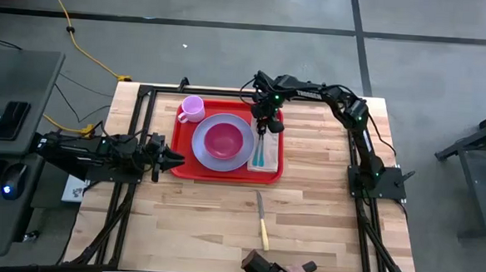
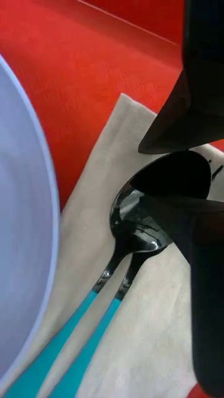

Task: Set up tray
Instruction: Put the blue spoon on the white table napkin to the left of the blue fork

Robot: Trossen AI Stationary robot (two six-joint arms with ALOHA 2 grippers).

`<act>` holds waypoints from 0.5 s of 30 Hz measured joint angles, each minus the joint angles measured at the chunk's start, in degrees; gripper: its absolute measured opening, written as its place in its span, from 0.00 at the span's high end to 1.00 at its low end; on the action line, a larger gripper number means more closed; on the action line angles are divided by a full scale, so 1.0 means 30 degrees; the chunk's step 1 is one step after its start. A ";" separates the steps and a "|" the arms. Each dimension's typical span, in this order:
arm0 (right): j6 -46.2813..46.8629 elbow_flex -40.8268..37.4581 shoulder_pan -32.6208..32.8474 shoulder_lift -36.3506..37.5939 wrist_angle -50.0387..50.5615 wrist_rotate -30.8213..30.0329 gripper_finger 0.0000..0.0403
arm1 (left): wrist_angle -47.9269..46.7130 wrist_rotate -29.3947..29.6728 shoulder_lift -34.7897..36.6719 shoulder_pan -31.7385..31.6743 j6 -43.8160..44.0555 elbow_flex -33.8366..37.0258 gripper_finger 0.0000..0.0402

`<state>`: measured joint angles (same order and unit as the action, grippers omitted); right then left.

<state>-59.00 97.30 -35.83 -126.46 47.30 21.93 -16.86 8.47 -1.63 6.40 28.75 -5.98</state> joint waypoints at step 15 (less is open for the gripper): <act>-0.0026 0.0000 0.0007 0.0004 -0.0230 -0.0678 0.81 | 0.0000 0.0022 -0.0001 0.0005 -0.0050 0.0000 0.65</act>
<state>-59.08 97.30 -35.81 -126.45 46.61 19.90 -16.86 8.54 -1.63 6.41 28.60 -5.98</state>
